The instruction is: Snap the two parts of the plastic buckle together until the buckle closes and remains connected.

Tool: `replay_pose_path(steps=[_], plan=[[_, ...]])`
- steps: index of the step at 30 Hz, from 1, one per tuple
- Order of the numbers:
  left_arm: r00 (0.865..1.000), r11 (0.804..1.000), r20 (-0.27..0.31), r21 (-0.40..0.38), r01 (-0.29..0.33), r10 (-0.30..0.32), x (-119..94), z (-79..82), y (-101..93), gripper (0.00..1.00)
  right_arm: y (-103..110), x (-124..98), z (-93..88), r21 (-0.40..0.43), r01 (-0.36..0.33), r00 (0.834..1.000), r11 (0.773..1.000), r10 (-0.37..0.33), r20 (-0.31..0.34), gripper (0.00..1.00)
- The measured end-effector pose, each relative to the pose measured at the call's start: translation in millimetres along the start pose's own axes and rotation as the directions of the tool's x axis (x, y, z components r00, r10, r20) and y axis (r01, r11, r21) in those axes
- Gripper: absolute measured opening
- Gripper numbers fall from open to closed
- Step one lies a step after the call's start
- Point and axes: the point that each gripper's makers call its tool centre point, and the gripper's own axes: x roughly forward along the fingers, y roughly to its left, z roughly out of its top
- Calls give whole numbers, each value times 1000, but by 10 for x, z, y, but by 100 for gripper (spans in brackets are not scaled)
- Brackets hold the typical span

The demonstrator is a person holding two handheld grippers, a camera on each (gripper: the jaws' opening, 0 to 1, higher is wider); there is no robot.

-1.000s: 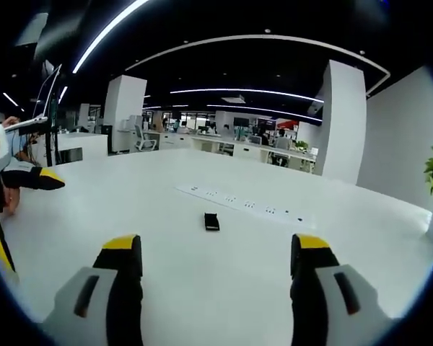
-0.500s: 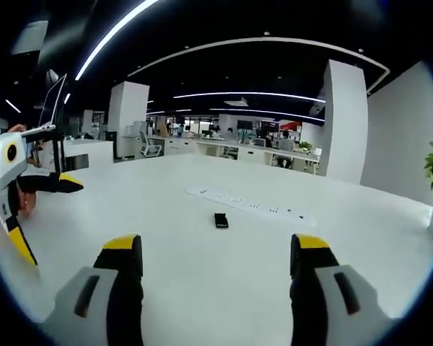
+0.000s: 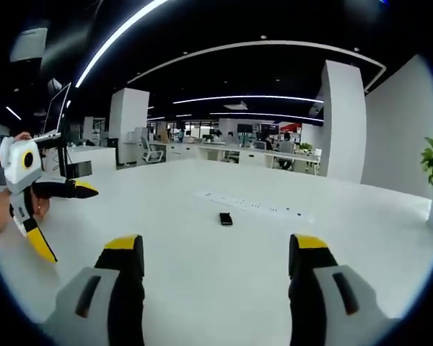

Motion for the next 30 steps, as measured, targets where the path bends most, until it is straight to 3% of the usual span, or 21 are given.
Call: replay_pose_path(steps=[10, 30], plan=[[1000, 1000, -1, 3, 6, -6, 19, 8, 13, 100, 140, -45, 5, -26, -7, 1000, 1000, 7, -7, 83], [1000, 1000, -5, 1, 20, -20, 43, -6, -12, 100, 289, -472, 75, -24, -36, 999, 999, 37, 37, 82]])
